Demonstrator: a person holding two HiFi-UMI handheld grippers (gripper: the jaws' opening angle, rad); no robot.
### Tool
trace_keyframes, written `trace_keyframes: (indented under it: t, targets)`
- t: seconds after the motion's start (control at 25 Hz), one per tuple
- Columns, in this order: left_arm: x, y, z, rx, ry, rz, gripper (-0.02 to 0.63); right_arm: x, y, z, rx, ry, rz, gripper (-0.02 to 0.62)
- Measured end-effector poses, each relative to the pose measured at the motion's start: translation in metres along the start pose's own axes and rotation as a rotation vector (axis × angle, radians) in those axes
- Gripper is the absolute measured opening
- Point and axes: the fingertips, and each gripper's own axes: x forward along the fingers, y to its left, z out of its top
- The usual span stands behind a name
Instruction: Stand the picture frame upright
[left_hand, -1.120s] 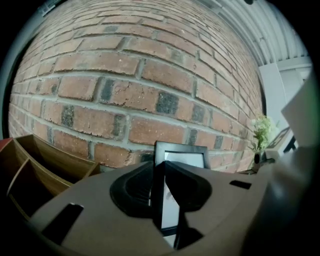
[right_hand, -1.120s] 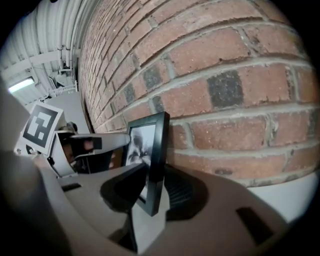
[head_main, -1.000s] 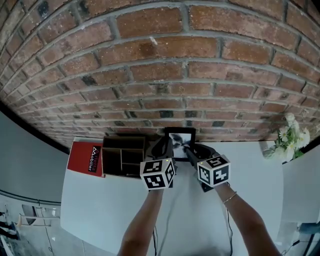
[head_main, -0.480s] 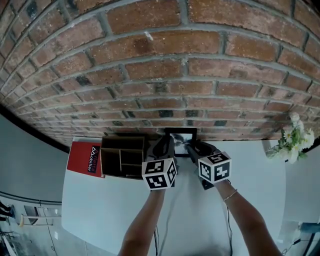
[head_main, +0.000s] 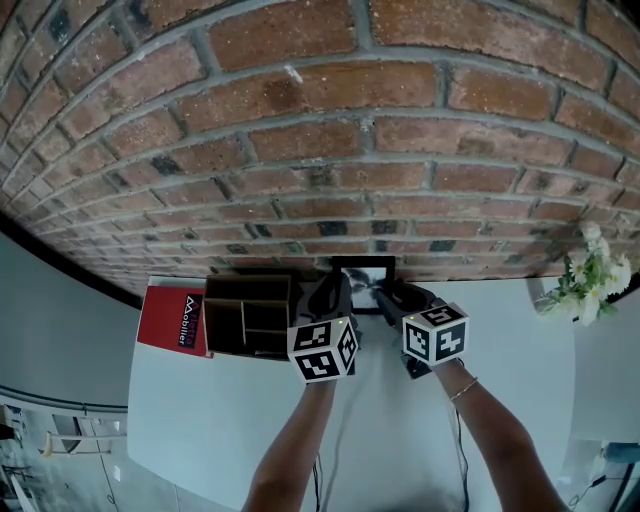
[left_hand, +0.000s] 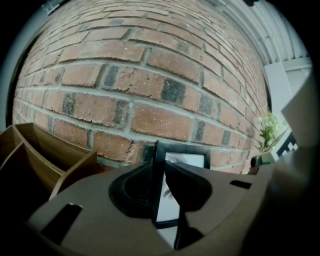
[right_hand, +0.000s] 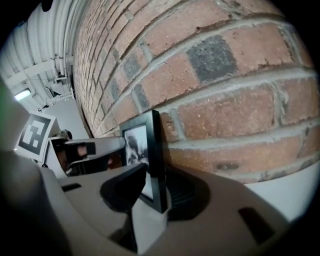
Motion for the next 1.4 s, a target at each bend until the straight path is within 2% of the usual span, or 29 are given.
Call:
trace_keyframes:
  t: [0.36,0.88,1.12,1.4]
  targets:
    - [-0.003,0.001,0.002,-0.018,-0.007,0.001,0.076,-0.006,0.002,0.007,-0.009,-0.03,0.007,0.118]
    - [-0.04,-0.012,0.004,0.017,0.003,-0.004,0.089,-0.052,0.007,0.009,0.026,-0.073,-0.073,0.118]
    - [-0.073,-0.021,-0.001,0.028,0.02,-0.012,0.051,-0.086,0.02,0.002,0.003,-0.04,-0.136,0.118]
    - [-0.115,-0.031,-0.001,0.029,0.01,-0.007,0.008,-0.123,0.041,0.001,-0.032,-0.047,-0.15,0.117]
